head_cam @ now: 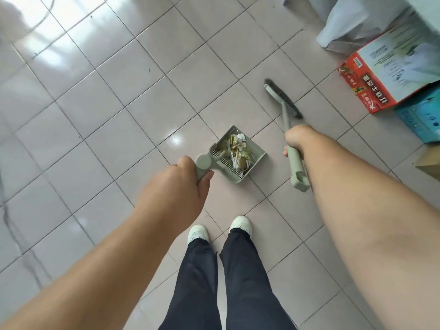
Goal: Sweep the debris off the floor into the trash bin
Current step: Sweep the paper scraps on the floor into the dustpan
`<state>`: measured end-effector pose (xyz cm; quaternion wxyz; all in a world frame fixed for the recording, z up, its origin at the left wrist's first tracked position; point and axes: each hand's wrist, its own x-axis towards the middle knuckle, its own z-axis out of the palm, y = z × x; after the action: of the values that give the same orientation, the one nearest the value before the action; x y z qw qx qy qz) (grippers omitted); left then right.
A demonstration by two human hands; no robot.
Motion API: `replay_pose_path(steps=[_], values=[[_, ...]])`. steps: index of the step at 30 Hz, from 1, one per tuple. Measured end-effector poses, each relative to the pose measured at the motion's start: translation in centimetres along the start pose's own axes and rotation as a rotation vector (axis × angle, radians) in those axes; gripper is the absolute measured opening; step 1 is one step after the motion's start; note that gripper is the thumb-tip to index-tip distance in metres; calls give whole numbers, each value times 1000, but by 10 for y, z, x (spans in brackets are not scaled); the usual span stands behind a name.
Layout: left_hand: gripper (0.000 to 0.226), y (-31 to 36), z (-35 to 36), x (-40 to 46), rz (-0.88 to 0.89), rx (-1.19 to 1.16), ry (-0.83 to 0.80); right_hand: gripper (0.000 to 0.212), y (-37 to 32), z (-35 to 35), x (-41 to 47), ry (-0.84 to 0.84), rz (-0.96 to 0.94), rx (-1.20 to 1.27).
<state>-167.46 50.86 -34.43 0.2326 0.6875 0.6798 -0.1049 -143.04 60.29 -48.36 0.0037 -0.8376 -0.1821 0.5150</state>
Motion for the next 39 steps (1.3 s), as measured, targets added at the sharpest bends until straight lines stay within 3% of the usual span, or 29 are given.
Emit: replay_pose_path(steps=[8, 12, 19, 25, 39], values=[[36, 12, -3, 12, 33, -11, 19, 34, 36, 39, -45, -76, 72, -126], [36, 13, -3, 12, 65, -26, 15, 13, 76, 44, -80, -171, 22, -71], [36, 9, -9, 13, 93, -35, 5, 18, 151, 5, -154, -200, 76, 156], [36, 9, -7, 13, 192, 3, -35, 20, 191, 0, -173, -44, 120, 401], [34, 64, 15, 4, 514, 98, -113, 22, 258, -22, -113, 281, 400, 735]])
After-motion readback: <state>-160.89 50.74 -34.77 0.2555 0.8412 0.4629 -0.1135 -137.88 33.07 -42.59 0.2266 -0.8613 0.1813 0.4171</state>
